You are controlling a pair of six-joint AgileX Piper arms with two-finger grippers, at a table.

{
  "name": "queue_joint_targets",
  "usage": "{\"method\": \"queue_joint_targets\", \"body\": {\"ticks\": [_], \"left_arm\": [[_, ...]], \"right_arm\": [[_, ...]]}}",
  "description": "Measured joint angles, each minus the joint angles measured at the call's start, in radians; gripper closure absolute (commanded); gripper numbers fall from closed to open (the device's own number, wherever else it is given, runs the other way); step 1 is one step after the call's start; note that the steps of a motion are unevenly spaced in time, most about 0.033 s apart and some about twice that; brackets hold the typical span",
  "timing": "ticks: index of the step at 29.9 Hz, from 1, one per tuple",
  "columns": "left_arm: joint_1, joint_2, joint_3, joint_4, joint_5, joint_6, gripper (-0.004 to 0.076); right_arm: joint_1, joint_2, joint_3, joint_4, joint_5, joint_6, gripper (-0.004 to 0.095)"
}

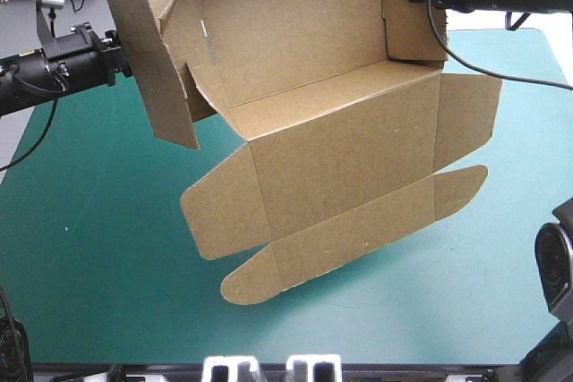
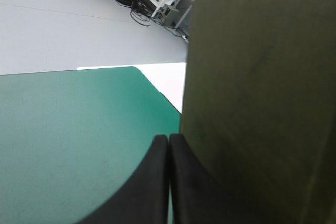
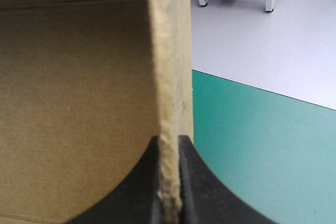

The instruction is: Fold the box

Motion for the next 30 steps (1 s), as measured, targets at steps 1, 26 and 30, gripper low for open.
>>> {"method": "queue_joint_targets", "body": {"ticks": [1,26,30], "left_arm": [[-0.009,-0.005,0.0,-0.001,0.001,0.0,0.0734],[-0.205,-0.011,-0.002,0.014,-0.023,0.038,0.0482],[-0.205,-0.011,-0.002,0.023,-0.023,0.039,0.0291]], "right_arm": [[0.0,0.003,0.0,0.0,-0.003,0.0,0.0931],[0.0,0.078,0.0,-0.026,-0.023,0.005,0.0931],[0.0,0.08,0.0,-0.036,-0.024,0.005,0.0931]]}}
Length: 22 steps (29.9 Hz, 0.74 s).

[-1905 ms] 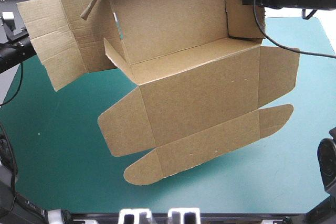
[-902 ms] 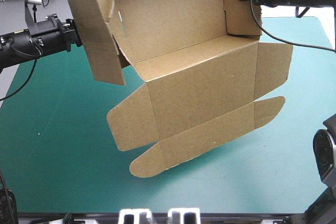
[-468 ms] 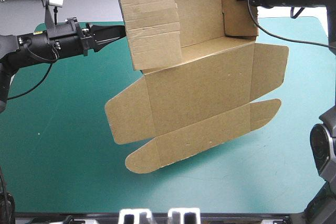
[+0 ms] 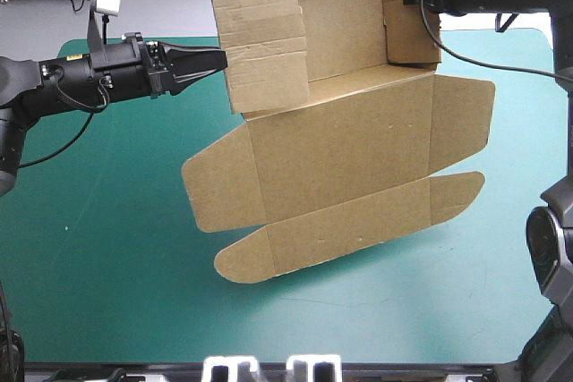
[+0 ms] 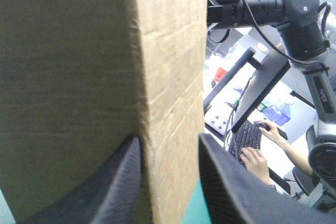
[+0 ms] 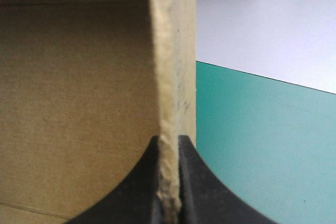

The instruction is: Fold the box

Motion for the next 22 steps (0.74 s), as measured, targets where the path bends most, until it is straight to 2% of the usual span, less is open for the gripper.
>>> {"method": "queue_joint_targets", "body": {"ticks": [3,9,17,21,22], "left_arm": [[0.0,0.0,0.0,0.033,-0.007,0.002,0.0247],[-0.002,0.004,0.0,0.086,-0.052,0.003,0.0248],[-0.063,0.015,0.0,0.179,-0.213,-0.019,0.0255],[-0.103,0.034,0.0,0.233,-0.271,-0.031,0.0319],[-0.11,0.038,0.0,0.252,-0.289,-0.046,0.0368]], "right_arm": [[0.0,0.0,0.0,-0.003,0.0,0.0,0.0931],[0.0,0.0,0.0,-0.004,0.0,0.0,0.0928],[0.057,0.0,0.001,-0.074,0.001,0.005,0.0928],[0.107,0.0,0.001,-0.148,-0.011,0.022,0.0928],[0.113,0.0,0.001,-0.159,-0.014,0.024,0.0928]]}}
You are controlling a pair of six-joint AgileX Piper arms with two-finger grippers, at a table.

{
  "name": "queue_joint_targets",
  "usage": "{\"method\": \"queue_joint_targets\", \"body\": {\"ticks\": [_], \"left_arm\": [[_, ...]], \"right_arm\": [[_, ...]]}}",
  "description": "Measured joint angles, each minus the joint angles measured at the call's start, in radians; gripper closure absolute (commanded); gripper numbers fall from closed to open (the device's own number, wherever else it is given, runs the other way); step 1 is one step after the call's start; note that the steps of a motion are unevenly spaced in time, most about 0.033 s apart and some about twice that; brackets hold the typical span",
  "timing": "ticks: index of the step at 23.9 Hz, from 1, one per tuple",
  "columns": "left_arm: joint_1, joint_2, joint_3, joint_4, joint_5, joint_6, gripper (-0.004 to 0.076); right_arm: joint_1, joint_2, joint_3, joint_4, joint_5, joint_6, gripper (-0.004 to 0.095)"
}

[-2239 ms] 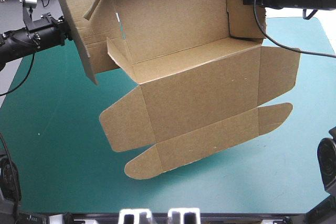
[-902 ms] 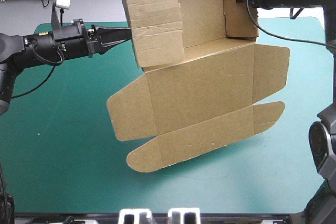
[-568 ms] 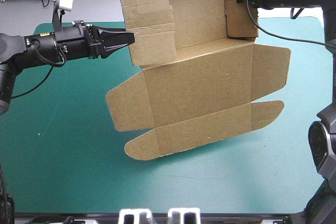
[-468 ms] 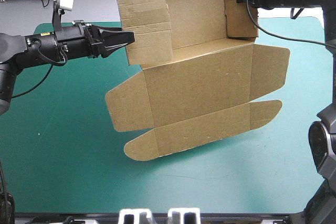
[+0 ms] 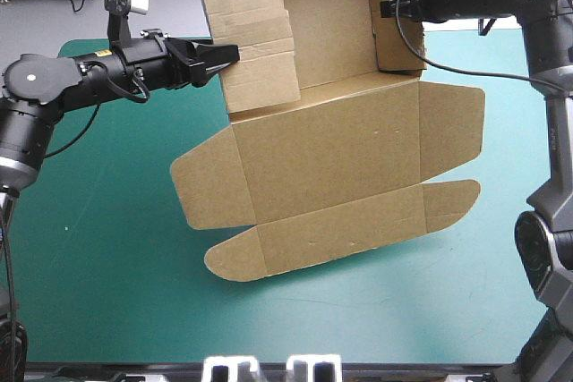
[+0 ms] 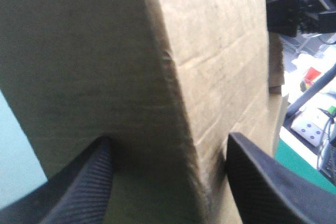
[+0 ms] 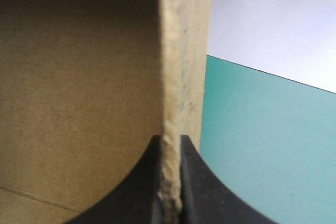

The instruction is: Fold the box

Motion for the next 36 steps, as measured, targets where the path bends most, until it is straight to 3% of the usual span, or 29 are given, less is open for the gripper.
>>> {"method": "queue_joint_targets", "body": {"ticks": [6,9,13,15,17,19,24,27,36], "left_arm": [[-0.032,0.036,0.0,0.177,-0.069,-0.111,0.0511],[-0.033,0.066,0.0,0.221,-0.092,-0.165,0.0734],[-0.033,0.094,-0.001,0.271,-0.127,-0.175,0.0734],[-0.033,0.095,-0.047,0.309,-0.089,-0.186,0.0734],[-0.053,0.096,-0.148,0.439,-0.022,-0.282,0.0734],[-0.08,0.096,-0.204,0.556,0.015,-0.36,0.0734],[-0.184,0.096,-0.255,0.824,0.156,-0.561,0.0734],[-0.235,0.15,-0.256,0.927,0.251,-0.65,0.0734],[-0.251,0.401,-0.256,0.961,0.34,-0.7,0.0734]], "right_arm": [[0.033,0.0,0.0,-0.048,0.011,0.013,0.0928],[0.04,0.0,0.0,-0.059,0.032,0.029,0.0928],[0.05,-0.006,0.002,-0.08,0.069,0.082,0.0911],[0.078,-0.022,0.002,-0.136,0.069,0.107,0.0911],[0.138,-0.054,0.002,-0.253,0.075,0.161,0.0911],[0.164,-0.064,0.002,-0.296,0.079,0.196,0.0911],[0.176,-0.09,0.158,-0.298,0.079,0.254,0.0911],[0.177,-0.092,0.354,-0.288,0.078,0.284,0.0912],[0.178,-0.024,0.621,-0.276,-0.02,0.299,0.0917]]}}
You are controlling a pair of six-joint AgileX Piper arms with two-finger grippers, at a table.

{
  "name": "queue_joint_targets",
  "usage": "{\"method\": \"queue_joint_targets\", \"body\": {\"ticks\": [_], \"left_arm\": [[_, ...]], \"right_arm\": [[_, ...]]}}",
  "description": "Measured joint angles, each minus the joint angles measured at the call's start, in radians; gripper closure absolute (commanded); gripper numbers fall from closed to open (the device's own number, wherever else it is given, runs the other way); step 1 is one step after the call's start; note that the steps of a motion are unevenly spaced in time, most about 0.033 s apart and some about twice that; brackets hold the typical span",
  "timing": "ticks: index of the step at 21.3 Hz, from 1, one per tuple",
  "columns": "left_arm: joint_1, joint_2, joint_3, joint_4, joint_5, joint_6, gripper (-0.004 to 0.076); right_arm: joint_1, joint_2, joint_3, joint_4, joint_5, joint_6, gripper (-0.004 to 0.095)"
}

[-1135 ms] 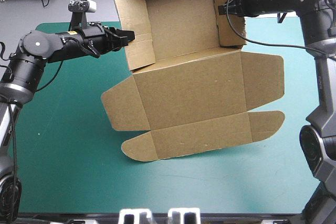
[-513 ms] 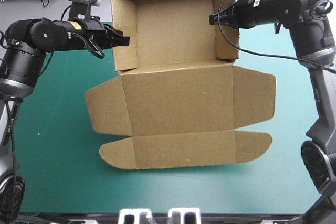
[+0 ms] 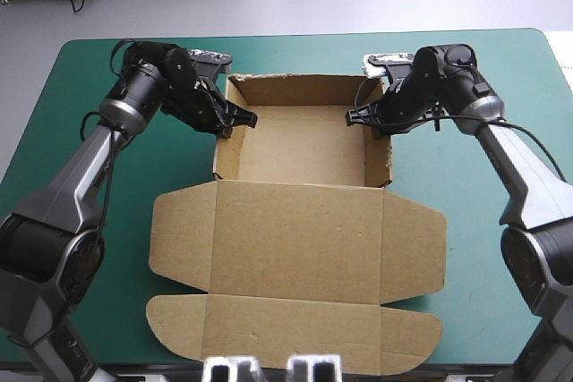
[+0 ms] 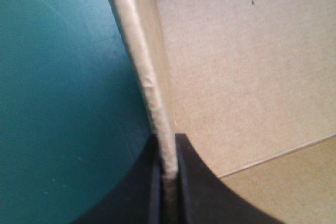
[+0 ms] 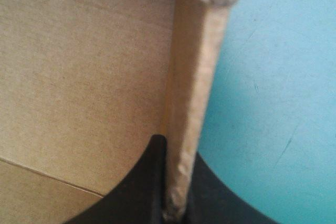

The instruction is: Fold the box

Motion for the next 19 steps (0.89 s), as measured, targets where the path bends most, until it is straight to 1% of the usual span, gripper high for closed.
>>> {"method": "queue_joint_targets", "body": {"ticks": [2,7,9,10,12,13,14,15,18,19], "left_arm": [[0.0,0.084,0.0,0.004,-0.009,-0.012,0.0734],[0.001,0.157,-0.021,0.007,-0.041,-0.036,0.0734],[0.001,0.164,-0.028,0.007,-0.033,-0.037,0.0734],[0.001,0.164,-0.029,0.011,-0.032,-0.037,0.0733],[0.0,0.165,-0.03,0.027,-0.031,-0.037,0.0717],[-0.001,0.165,-0.03,0.029,-0.031,-0.037,0.0674],[-0.001,0.165,-0.03,0.03,-0.03,-0.037,0.0629],[-0.001,0.167,-0.03,0.03,-0.03,-0.037,0.0545],[-0.002,0.201,-0.019,0.029,-0.032,-0.034,0.039],[-0.002,0.21,-0.016,0.027,-0.03,-0.033,0.0313]], "right_arm": [[0.002,0.06,0.002,-0.004,-0.052,-0.002,0.0917],[0.002,0.161,0.0,-0.007,-0.123,-0.013,0.0917],[-0.001,0.175,-0.007,0.002,-0.119,-0.045,0.0903],[-0.001,0.176,-0.011,0.003,-0.114,-0.07,0.0877],[-0.001,0.177,-0.014,-0.002,-0.111,-0.093,0.0735],[-0.001,0.18,-0.02,-0.004,-0.105,-0.104,0.0652],[-0.001,0.186,-0.029,-0.006,-0.095,-0.118,0.0617],[-0.001,0.193,-0.034,-0.007,-0.091,-0.124,0.0582],[0.004,0.22,-0.078,-0.005,-0.055,-0.137,0.0575],[0.006,0.224,-0.096,-0.004,-0.044,-0.138,0.0574]]}}
